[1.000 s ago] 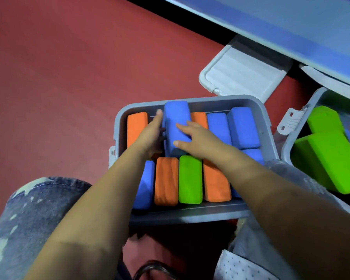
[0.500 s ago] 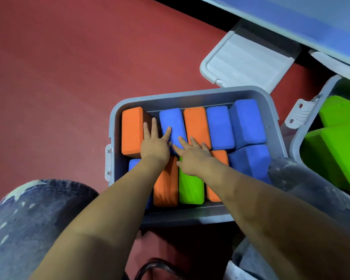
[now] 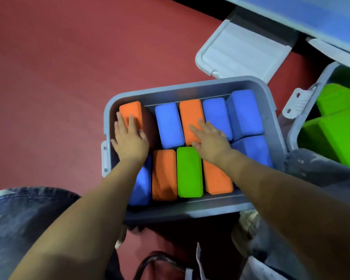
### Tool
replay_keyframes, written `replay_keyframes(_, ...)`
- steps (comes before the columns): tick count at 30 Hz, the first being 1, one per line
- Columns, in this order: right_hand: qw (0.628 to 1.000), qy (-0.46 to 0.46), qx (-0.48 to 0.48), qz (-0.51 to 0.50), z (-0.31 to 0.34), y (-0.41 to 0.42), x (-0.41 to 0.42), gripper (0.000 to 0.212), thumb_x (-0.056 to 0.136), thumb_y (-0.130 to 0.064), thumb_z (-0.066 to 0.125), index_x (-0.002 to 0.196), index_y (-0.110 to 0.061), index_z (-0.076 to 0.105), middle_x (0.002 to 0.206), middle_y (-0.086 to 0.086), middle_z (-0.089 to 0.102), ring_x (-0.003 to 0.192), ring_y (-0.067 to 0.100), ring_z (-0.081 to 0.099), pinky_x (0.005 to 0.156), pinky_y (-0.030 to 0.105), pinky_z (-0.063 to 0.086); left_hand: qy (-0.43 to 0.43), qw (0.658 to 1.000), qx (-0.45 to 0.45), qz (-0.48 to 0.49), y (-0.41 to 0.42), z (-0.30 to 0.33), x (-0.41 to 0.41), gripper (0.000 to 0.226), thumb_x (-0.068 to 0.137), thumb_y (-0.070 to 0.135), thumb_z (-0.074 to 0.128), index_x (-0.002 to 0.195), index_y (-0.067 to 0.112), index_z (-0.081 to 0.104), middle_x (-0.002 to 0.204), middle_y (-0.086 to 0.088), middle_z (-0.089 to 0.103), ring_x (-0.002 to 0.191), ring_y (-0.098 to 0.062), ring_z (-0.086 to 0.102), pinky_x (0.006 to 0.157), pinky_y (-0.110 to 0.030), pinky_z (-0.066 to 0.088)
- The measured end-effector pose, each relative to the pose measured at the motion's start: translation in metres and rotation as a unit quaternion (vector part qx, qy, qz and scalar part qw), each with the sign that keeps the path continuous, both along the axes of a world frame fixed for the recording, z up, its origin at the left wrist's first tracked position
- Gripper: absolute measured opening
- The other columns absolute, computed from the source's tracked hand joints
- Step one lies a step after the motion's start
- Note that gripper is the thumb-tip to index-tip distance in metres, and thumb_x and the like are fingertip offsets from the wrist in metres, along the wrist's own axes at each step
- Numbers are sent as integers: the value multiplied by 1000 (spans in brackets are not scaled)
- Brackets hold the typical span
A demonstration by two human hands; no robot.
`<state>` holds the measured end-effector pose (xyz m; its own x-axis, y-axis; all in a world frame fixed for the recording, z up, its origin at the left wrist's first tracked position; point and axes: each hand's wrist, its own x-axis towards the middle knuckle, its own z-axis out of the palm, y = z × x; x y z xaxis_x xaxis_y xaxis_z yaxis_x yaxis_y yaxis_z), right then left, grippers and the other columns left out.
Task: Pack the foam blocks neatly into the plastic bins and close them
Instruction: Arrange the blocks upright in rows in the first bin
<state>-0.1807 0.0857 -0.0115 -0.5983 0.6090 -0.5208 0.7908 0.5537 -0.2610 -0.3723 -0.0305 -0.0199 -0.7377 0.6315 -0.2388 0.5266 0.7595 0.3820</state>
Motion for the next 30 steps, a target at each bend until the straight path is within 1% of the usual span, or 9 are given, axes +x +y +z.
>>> replay_keyframes(3, 995, -46, 62, -59, -3, 7, 38, 62, 98, -43, 39, 151, -34, 7, 160, -1, -7, 147, 24, -4, 115, 52, 8, -81, 992, -88, -29, -14, -7, 2, 54, 103, 39, 25, 153, 33, 5, 161, 2, -11, 148, -27, -4, 117, -53, 7)
replay_keyframes(8, 993, -107, -10, -49, -7, 4, 76, 58, 101, -44, 26, 152, -26, 6, 160, -1, -9, 147, 22, 7, 118, 49, 3, -105, 980, -145, -87, -8, -12, 13, 61, 98, 56, 21, 149, 42, -11, 156, 7, -28, 146, -25, -17, 116, -56, -2)
replay_keyframes(10, 993, -104, -25, -53, -9, 1, 75, 57, 101, -45, 25, 152, -27, 6, 159, -2, -12, 145, 19, 15, 116, 48, -1, -111, 973, -178, -95, -4, -12, 16, 71, 92, 67, 23, 147, 44, -15, 154, 7, -32, 146, -26, -18, 116, -55, -4)
replay_keyframes(13, 992, -117, -24, -46, -12, 4, 67, 55, 101, -44, 22, 152, -26, 7, 159, 0, -12, 147, 16, -2, 117, 47, 0, -106, 964, -223, -102, 4, -15, 18, 82, 85, 76, 25, 146, 44, -19, 153, 6, -36, 146, -28, -17, 115, -56, -4)
replay_keyframes(18, 989, -140, -40, -39, -13, 12, 60, 54, 102, -43, 19, 152, -27, 5, 159, 0, -14, 147, 16, -5, 116, 45, 1, -86, 951, -268, -125, 8, -26, 13, 89, 80, 82, 24, 146, 42, -21, 151, 5, -39, 146, -30, -13, 115, -59, -1)
replay_keyframes(22, 991, -114, -64, -36, -14, 21, 66, 54, 102, -43, 22, 152, -29, 8, 159, -2, -13, 147, 17, -4, 117, 45, 1, -86, 951, -270, -126, 12, -30, 12, 91, 79, 82, 26, 146, 42, -21, 151, 5, -39, 146, -31, -11, 114, -60, 0)
replay_keyframes(26, 996, -25, -58, -70, 1, 20, 92, 55, 100, -41, 34, 151, -26, 18, 160, 1, 1, 147, 21, 0, 118, 45, 13, -117, 957, -231, -131, 0, -20, 8, 83, 83, 78, 29, 147, 46, -14, 153, 10, -35, 147, -29, -8, 113, -62, 3)
replay_keyframes(28, 988, -7, 3, -152, 6, 4, 111, 61, 99, -40, 41, 151, -27, 13, 160, 4, -5, 147, 25, 1, 116, 48, 17, -146, 962, -198, -119, -12, -14, 7, 86, 80, 81, 31, 148, 47, -9, 154, 8, -32, 147, -31, -7, 116, -58, 4)
replay_keyframes(30, 964, -32, -15, -263, 8, -12, 133, 73, 95, -40, 48, 152, -27, 3, 158, 12, -7, 145, 34, 8, 114, 49, 22, -202, 965, -156, -53, -33, -8, 11, 95, 79, 75, 47, 151, 41, -7, 156, -2, -28, 147, -35, -1, 119, -48, 7)
